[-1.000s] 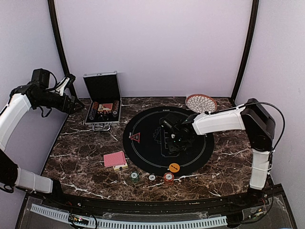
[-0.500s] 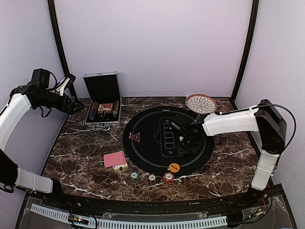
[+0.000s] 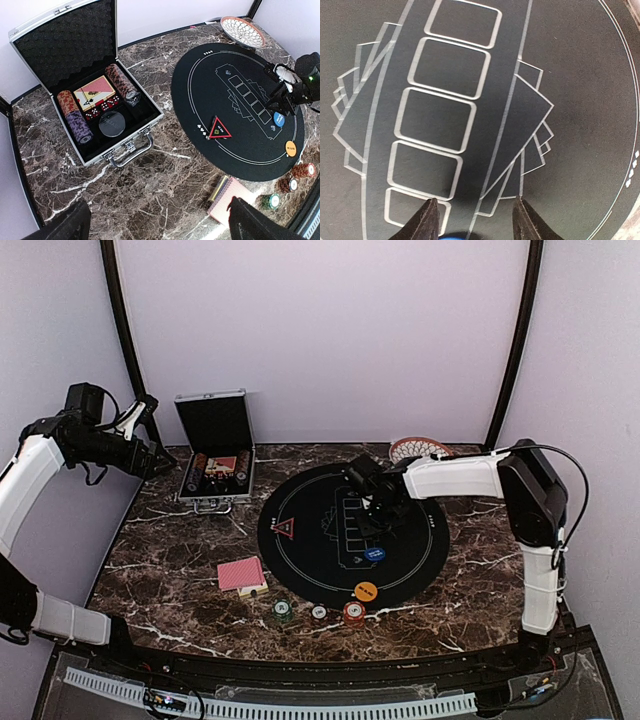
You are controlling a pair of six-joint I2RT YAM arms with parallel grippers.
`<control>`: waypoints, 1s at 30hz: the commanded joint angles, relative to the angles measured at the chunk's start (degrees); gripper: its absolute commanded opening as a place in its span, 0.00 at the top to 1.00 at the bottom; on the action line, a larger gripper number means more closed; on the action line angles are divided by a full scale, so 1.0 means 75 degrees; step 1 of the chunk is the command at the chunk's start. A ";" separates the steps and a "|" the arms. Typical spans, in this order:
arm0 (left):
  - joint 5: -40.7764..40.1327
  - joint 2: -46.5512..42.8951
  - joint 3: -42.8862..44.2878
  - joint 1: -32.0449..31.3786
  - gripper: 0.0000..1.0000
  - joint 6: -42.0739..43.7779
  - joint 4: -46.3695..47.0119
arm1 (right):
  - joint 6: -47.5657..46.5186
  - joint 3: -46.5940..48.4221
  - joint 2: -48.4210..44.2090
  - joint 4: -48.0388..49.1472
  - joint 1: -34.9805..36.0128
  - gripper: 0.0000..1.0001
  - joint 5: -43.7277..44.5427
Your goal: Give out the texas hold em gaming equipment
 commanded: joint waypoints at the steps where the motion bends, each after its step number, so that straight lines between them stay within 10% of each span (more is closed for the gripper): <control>1: 0.0008 -0.0201 0.0129 -0.0018 0.01 0.0138 -0.0153 | -0.0196 -0.0199 -0.0095 0.0144 -0.0066 0.50 -0.0204; 30: -0.0012 -0.0219 0.0238 -0.0013 0.01 0.0156 -0.0249 | -0.0020 -0.3141 -0.1611 0.0247 0.0367 0.63 0.0418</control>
